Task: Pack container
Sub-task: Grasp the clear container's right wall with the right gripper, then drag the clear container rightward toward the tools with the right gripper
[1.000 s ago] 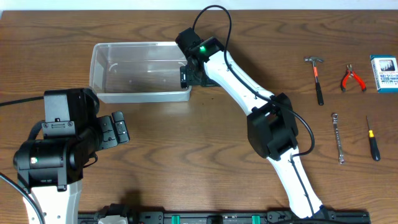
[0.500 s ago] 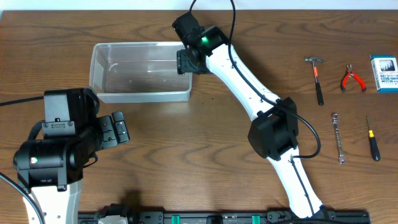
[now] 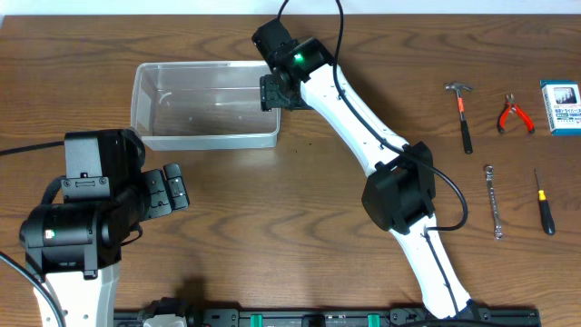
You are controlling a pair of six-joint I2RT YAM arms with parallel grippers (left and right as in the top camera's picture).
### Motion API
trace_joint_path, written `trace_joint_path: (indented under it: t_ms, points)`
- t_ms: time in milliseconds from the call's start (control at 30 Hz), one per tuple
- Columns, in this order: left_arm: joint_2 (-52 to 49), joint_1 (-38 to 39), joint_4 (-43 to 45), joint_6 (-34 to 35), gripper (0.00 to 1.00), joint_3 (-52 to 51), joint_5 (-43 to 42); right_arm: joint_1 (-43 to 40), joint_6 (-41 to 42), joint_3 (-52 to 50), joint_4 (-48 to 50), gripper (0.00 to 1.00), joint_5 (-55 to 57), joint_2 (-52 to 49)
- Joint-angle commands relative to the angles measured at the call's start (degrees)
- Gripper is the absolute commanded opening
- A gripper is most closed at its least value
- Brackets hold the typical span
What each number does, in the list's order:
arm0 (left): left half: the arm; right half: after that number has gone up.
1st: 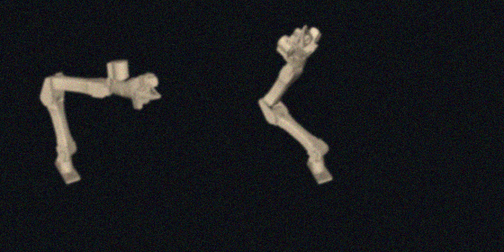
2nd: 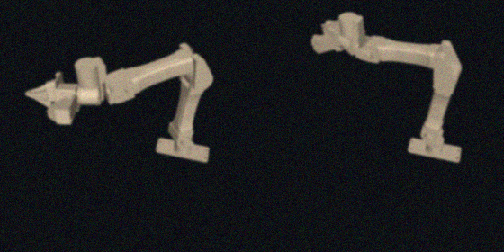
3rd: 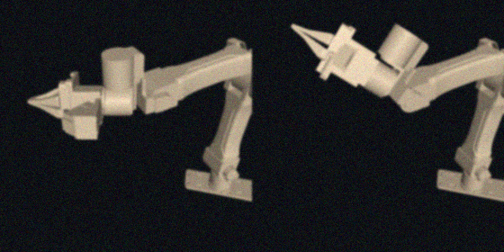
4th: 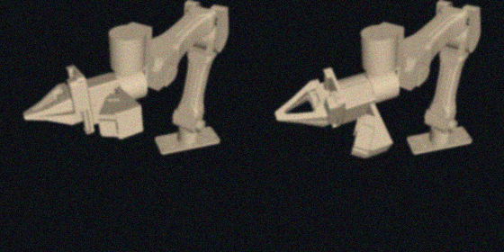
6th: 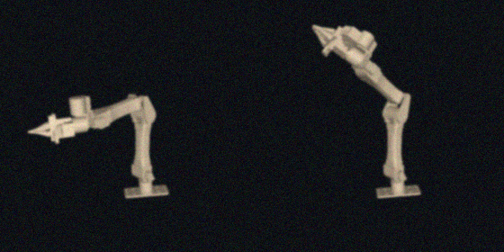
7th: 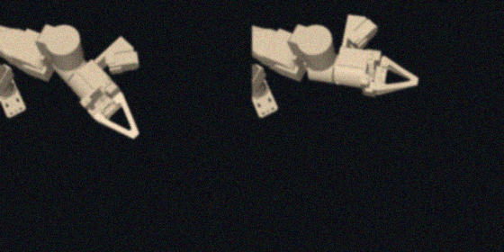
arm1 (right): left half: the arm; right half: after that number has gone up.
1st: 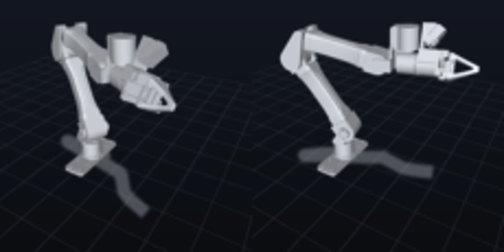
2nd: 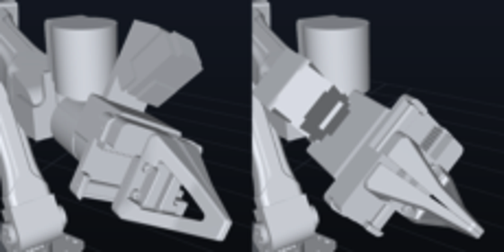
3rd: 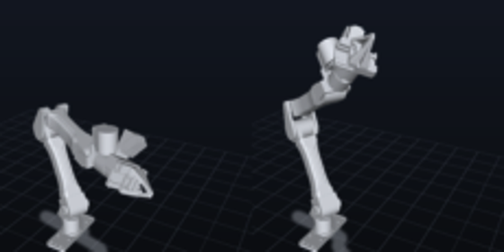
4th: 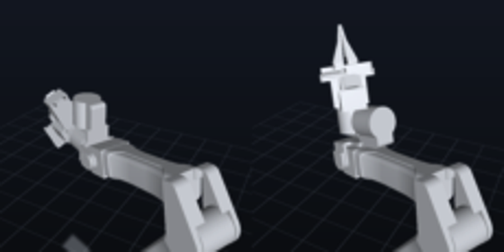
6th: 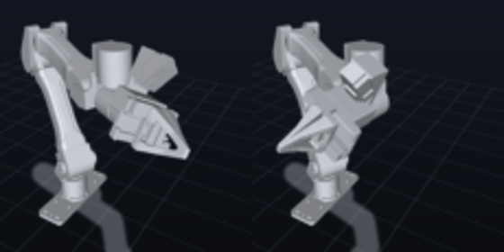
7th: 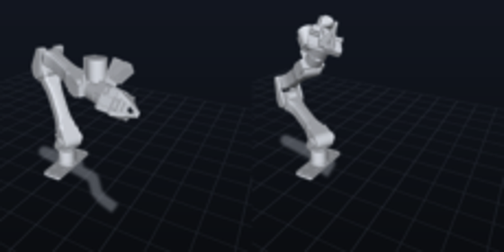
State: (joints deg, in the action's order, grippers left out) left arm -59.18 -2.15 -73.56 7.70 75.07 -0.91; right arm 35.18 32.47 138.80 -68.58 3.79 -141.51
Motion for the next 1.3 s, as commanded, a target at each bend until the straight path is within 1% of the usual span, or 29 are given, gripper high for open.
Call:
trace_joint_path:
  t_ms: [0, 67, 100, 200, 433, 567, 767, 800, 967, 1133, 1267]
  points:
    - [-0.28, -0.17, -0.61, 0.57, 0.98, 1.18, 0.07, 0.35, 0.50, 0.59, -0.17, 0.74, 1.14, -0.28]
    - [-0.28, -0.20, -0.79, 0.57, 0.98, 1.18, 0.07, 0.35, 0.59, 0.59, -0.31, 0.71, 1.11, -0.28]
    - [-0.28, -0.17, -0.85, 0.57, 0.98, 1.18, 0.07, 0.35, 0.81, 0.57, -0.50, 0.72, 1.11, -0.35]
    - [-0.28, -0.17, -1.03, 0.57, 0.98, 1.18, 0.07, 0.37, 0.92, 0.57, -0.76, 0.77, 1.11, -0.81]
    - [-0.28, -0.20, -1.07, 0.57, 0.98, 1.18, 0.07, 0.35, 0.90, 0.57, -1.55, 0.77, 1.14, -1.42]
    - [-0.28, -0.17, -1.07, 0.57, 0.98, 1.18, 0.07, 0.37, 0.90, 0.52, -2.45, 0.81, 1.36, -2.10]
    - [-0.28, -0.17, -1.07, 0.57, 0.98, 1.18, 0.07, 0.35, 0.70, 0.48, -2.78, 0.81, 1.38, -2.51]
    - [-0.28, -0.20, -1.07, 0.57, 0.98, 1.18, 0.07, 0.37, 0.70, 0.48, -2.75, 0.78, 1.36, -2.51]
    - [-0.28, -0.17, -1.05, 0.57, 0.98, 1.18, 0.07, 0.37, 0.70, 0.48, -2.99, 0.57, 1.38, -2.51]
    - [-0.28, -0.17, -1.07, 0.57, 0.98, 1.18, 0.07, 0.33, 0.70, 0.48, -2.93, 0.42, 1.40, -2.51]
    - [-0.28, -0.17, -1.05, 0.57, 0.98, 1.18, 0.07, 0.22, 0.70, 0.50, -2.99, 0.36, 2.08, -2.51]
